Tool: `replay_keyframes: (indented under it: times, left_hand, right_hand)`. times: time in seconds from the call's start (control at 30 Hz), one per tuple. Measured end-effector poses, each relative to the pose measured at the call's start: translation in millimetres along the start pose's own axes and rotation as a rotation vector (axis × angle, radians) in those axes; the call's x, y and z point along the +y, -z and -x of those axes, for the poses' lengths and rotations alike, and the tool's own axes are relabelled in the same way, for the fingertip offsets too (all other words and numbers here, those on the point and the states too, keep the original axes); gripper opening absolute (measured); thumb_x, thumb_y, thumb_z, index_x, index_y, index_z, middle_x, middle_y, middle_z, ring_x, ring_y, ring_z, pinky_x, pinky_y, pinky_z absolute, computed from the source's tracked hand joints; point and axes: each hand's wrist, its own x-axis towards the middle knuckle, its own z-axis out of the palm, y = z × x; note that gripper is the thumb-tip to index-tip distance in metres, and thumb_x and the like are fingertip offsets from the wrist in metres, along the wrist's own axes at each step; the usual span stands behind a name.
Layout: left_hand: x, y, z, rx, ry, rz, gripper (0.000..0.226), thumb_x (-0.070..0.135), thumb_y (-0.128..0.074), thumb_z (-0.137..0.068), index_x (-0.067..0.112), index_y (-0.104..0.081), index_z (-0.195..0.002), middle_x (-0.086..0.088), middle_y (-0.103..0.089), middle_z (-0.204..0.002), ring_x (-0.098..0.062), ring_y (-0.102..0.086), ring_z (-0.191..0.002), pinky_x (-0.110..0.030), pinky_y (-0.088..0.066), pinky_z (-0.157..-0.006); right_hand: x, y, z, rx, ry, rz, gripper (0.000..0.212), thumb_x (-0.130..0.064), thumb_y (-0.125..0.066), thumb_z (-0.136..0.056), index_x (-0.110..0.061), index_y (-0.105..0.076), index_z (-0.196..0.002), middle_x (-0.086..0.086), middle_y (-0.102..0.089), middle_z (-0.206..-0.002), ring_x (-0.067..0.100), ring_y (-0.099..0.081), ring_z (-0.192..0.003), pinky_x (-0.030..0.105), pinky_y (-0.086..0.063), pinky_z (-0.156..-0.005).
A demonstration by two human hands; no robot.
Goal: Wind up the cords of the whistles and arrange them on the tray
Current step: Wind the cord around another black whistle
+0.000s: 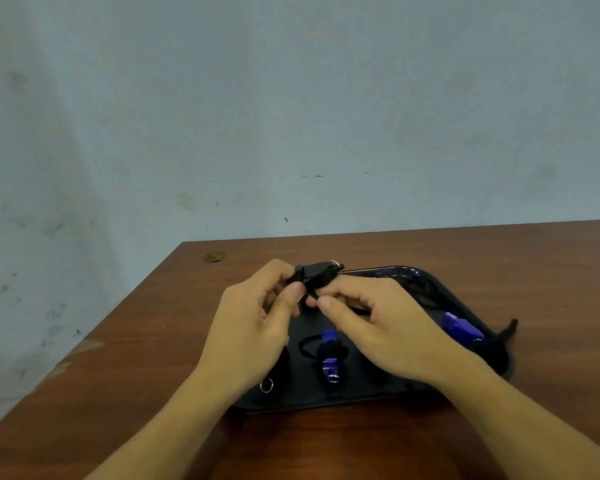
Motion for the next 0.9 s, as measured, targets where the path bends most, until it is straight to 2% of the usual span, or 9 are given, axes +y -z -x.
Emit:
replay_keyframes:
  times: [0.13,0.27,0.4,0.53,0.6,0.67,0.7,0.8,0.9]
  left_hand:
    - [-6,4,0,-0.048,-0.041,-0.248,0.011,0.035,-0.046,-0.095,0.029,-0.054,-0.09,0.005,-0.06,-0.066,-0.017,-0.055,-0.059,-0.04,-0.046,-0.055]
    - [-3,5,0,-0.194,-0.189,-0.337,0.008,0.031,-0.047,-0.097,0.027,-0.053,-0.094,0.014,-0.053,-0.07,-0.01,-0.051,-0.063,-0.035,-0.042,-0.055]
    - [6,3,4,-0.353,-0.31,-0.274,0.008,0.026,-0.049,-0.101,0.023,-0.057,-0.098,0.014,-0.054,-0.078,-0.006,-0.051,-0.069,-0.021,-0.039,-0.061]
    - [15,0,8,-0.369,-0.353,-0.155,0.012,0.021,-0.049,-0.102,0.018,-0.058,-0.095,0.011,-0.057,-0.078,-0.007,-0.055,-0.07,-0.019,-0.04,-0.061]
    - [18,-2,10,-0.355,-0.333,-0.036,0.016,0.021,-0.047,-0.102,0.014,-0.062,-0.101,0.01,-0.06,-0.08,-0.004,-0.057,-0.068,-0.017,-0.042,-0.06]
    - [19,-4,12,-0.309,-0.254,0.111,0.017,0.019,-0.048,-0.103,0.013,-0.064,-0.105,0.005,-0.062,-0.078,-0.008,-0.057,-0.061,-0.022,-0.046,-0.055]
    - [19,-4,12,-0.273,-0.2,0.177,0.017,0.017,-0.048,-0.103,0.015,-0.065,-0.107,0.002,-0.063,-0.077,-0.011,-0.057,-0.057,-0.026,-0.048,-0.053]
    - [18,-5,11,-0.157,-0.09,0.262,0.016,0.014,-0.051,-0.1,0.014,-0.065,-0.107,-0.003,-0.064,-0.073,-0.013,-0.054,-0.051,-0.028,-0.048,-0.05]
    - [14,-2,7,-0.059,-0.015,0.281,0.014,0.019,-0.049,-0.099,0.016,-0.063,-0.102,-0.007,-0.064,-0.072,-0.015,-0.054,-0.048,-0.03,-0.047,-0.045]
  right_hand:
    - [-3,10,3,0.022,0.109,0.116,0.018,-0.029,-0.055,-0.097,-0.025,-0.073,-0.095,-0.015,-0.071,-0.085,0.01,-0.068,-0.08,0.034,-0.054,-0.068]
    - [-4,20,1,0.113,0.087,0.016,0.019,-0.037,-0.065,-0.092,-0.025,-0.072,-0.078,-0.008,-0.068,-0.069,0.015,-0.064,-0.063,0.037,-0.051,-0.06]
    - [1,22,-1,0.142,0.009,-0.131,0.022,-0.034,-0.074,-0.085,-0.017,-0.071,-0.072,0.0,-0.067,-0.066,0.014,-0.061,-0.058,0.032,-0.049,-0.056]
    - [8,18,-2,0.085,-0.06,-0.392,0.021,-0.035,-0.076,-0.081,-0.017,-0.069,-0.072,0.002,-0.067,-0.065,0.011,-0.059,-0.06,0.023,-0.046,-0.059]
    - [13,13,-3,0.077,-0.093,-0.498,0.023,-0.035,-0.079,-0.083,-0.016,-0.068,-0.075,0.024,-0.062,-0.066,0.024,-0.054,-0.057,0.028,-0.047,-0.059]
    - [15,8,-4,0.068,-0.096,-0.563,0.033,-0.035,-0.077,-0.085,-0.004,-0.066,-0.081,0.036,-0.058,-0.068,0.034,-0.052,-0.055,0.039,-0.049,-0.061]
    - [14,6,-4,0.057,-0.089,-0.599,0.035,-0.031,-0.074,-0.086,0.002,-0.064,-0.083,0.033,-0.06,-0.067,0.031,-0.056,-0.056,0.04,-0.052,-0.061]
    - [9,0,-4,0.089,-0.083,-0.563,0.019,-0.017,-0.062,-0.091,-0.001,-0.064,-0.082,0.004,-0.056,-0.056,0.004,-0.047,-0.046,0.012,-0.037,-0.049]
    - [4,-2,0,0.159,-0.075,-0.466,0.031,-0.031,-0.057,-0.095,-0.008,-0.069,-0.078,0.005,-0.05,-0.052,0.006,-0.041,-0.046,0.014,-0.033,-0.049]
